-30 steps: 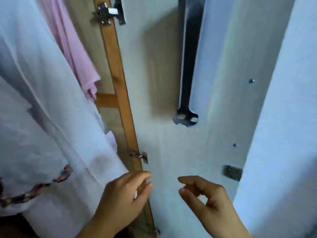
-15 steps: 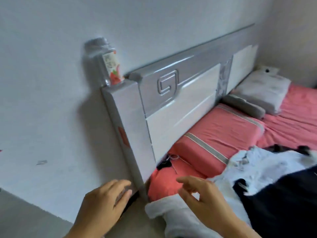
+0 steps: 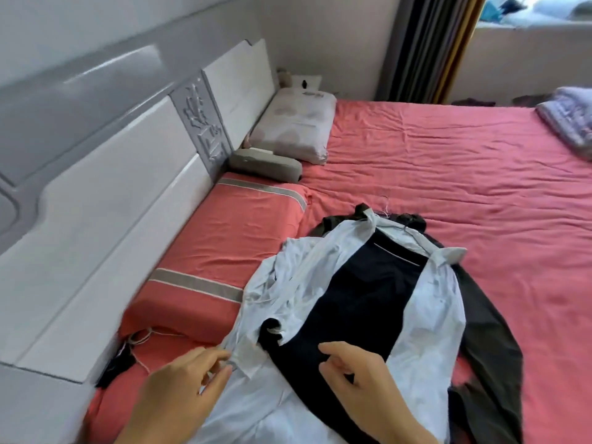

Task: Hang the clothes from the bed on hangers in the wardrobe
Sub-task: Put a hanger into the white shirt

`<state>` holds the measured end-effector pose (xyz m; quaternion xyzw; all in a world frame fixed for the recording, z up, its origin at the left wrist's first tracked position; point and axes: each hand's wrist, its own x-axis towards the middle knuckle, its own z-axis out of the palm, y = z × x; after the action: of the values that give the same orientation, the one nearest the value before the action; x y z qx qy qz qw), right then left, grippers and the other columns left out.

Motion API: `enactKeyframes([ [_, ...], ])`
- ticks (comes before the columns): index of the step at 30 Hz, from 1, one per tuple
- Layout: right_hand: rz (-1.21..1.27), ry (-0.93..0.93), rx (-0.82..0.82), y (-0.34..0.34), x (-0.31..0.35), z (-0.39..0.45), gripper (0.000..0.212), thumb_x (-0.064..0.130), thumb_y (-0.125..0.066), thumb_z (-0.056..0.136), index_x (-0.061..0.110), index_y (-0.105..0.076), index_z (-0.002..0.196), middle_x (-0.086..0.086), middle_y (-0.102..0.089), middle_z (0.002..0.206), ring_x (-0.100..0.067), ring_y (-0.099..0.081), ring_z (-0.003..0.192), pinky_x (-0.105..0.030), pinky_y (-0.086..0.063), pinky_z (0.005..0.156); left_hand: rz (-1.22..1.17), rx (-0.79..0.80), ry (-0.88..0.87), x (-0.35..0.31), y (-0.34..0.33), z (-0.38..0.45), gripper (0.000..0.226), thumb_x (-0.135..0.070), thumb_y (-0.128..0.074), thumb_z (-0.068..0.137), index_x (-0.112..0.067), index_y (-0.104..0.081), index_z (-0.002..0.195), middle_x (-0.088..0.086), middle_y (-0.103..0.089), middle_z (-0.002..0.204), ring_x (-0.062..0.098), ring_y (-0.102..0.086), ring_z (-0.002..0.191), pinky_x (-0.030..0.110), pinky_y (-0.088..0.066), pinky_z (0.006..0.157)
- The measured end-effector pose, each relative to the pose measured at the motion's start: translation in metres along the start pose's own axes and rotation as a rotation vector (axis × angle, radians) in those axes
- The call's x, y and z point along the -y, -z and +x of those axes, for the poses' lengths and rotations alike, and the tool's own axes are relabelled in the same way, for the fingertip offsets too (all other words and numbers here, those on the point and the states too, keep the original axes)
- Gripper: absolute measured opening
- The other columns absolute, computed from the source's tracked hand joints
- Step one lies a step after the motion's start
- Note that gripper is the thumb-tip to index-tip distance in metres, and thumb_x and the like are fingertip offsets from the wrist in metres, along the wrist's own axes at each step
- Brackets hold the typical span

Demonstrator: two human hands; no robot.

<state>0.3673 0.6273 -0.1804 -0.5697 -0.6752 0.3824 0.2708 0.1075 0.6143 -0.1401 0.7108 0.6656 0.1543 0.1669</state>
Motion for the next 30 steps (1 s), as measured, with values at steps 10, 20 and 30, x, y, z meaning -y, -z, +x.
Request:
enactKeyframes([
  [10, -0.006, -0.296, -0.022, 0.112, -0.181, 0.081, 0.02, 0.025, -0.059, 0.09, 0.022, -0.064, 0.109, 0.006, -0.063, 0.084, -0.009, -0.058, 0.084, -0.017, -0.045, 0.077, -0.01, 0.294, -0.035, -0.128, -0.14, 0.16, 0.009, -0.041, -0.061, 0.086, -0.046, -0.061, 0.094, -0.025, -0.061, 0.079, -0.009, -0.055, 0.08, 0.009, -0.04, 0.065],
  [20, -0.068, -0.584, -0.265, 0.174, -0.354, 0.192, 0.043, 0.035, -0.056, 0.091, 0.013, -0.053, 0.129, 0.0, -0.054, 0.13, -0.014, -0.054, 0.111, -0.028, -0.042, 0.093, 0.022, 0.471, -0.052, -0.164, -0.265, 0.256, 0.013, -0.044, -0.05, 0.091, -0.045, -0.059, 0.102, -0.019, -0.059, 0.086, -0.004, -0.055, 0.086, 0.009, -0.041, 0.071],
  [30, -0.518, -0.545, -0.22, 0.172, -0.462, 0.291, 0.065, 0.047, -0.057, 0.086, 0.009, -0.038, 0.136, -0.011, -0.039, 0.141, -0.03, -0.03, 0.131, -0.039, -0.028, 0.104, 0.112, 0.499, 0.007, -0.137, -0.336, 0.309, 0.017, -0.046, -0.046, 0.093, -0.044, -0.057, 0.106, -0.024, -0.058, 0.091, -0.007, -0.055, 0.084, 0.012, -0.043, 0.077],
])
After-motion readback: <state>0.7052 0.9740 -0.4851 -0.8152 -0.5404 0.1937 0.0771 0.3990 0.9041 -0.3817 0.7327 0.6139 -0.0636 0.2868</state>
